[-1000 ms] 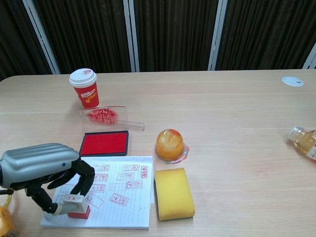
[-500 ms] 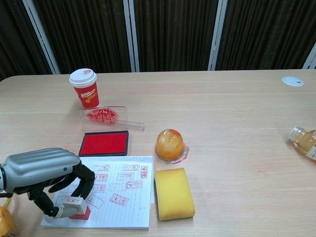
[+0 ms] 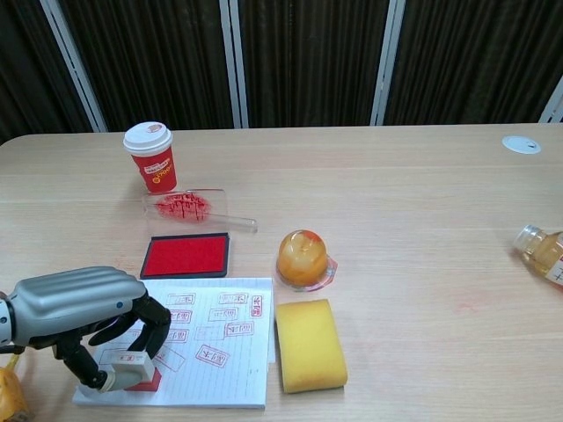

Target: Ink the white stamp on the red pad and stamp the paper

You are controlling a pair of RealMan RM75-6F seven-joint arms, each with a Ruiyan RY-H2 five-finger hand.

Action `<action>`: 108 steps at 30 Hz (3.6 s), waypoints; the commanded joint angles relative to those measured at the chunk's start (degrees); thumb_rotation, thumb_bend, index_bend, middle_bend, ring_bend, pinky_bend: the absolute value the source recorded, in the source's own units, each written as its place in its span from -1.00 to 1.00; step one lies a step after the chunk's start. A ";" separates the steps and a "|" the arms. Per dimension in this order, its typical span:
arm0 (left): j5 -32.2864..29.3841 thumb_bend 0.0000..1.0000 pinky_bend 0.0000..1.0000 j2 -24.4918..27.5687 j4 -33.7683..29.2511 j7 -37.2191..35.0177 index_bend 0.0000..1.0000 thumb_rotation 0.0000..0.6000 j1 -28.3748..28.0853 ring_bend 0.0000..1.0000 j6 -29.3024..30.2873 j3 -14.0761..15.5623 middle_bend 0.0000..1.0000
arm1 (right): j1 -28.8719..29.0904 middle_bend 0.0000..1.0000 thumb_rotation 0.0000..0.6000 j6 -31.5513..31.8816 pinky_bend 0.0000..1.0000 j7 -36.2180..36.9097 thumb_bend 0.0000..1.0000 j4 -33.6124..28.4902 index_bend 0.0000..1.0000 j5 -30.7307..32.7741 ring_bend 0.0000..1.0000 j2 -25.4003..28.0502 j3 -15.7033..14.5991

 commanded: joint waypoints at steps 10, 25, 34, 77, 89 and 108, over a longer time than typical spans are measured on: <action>-0.35 -0.24 0.57 -0.31 0.53 0.12 0.26 1.00 0.14 0.50 -0.21 -0.10 0.20 | -0.01 -1.00 1.00 0.06 -1.00 -0.11 -1.00 0.04 -1.00 0.00 -1.00 -0.05 0.00; -0.40 -0.24 0.57 -0.02 -0.17 -0.20 0.26 1.00 -0.23 0.50 -0.31 -0.56 0.19 | 0.10 -1.00 1.00 -0.25 -1.00 -0.35 -1.00 0.18 -1.00 0.22 -1.00 -0.18 -0.01; 2.00 -0.24 0.57 5.95 -7.28 -5.06 0.25 1.00 -1.06 0.49 3.86 -2.08 0.19 | -0.02 -1.00 1.00 0.11 -1.00 -0.58 -1.00 -0.10 -1.00 -0.07 -1.00 -0.15 -0.09; -9.71 -0.25 0.56 0.07 19.86 -22.38 0.19 1.00 0.57 0.47 -2.49 -7.58 0.14 | -0.10 -1.00 1.00 0.48 -1.00 -1.26 -1.00 -0.62 -1.00 -0.91 -1.00 -0.20 -0.50; -8.91 -0.34 0.55 -0.58 21.79 -23.27 -0.04 1.00 0.71 0.45 -3.30 -7.37 -0.05 | -0.03 -1.00 1.00 0.35 -1.00 -1.57 -1.00 -0.51 -1.00 -0.77 -1.00 -0.37 -0.49; -7.64 -0.79 0.55 1.60 18.48 -21.64 -0.33 1.00 1.92 0.45 -0.05 -7.52 -0.38 | -0.20 -1.00 1.00 0.70 -1.00 -1.20 -1.00 -0.82 -1.00 -0.98 -1.00 -0.09 -0.48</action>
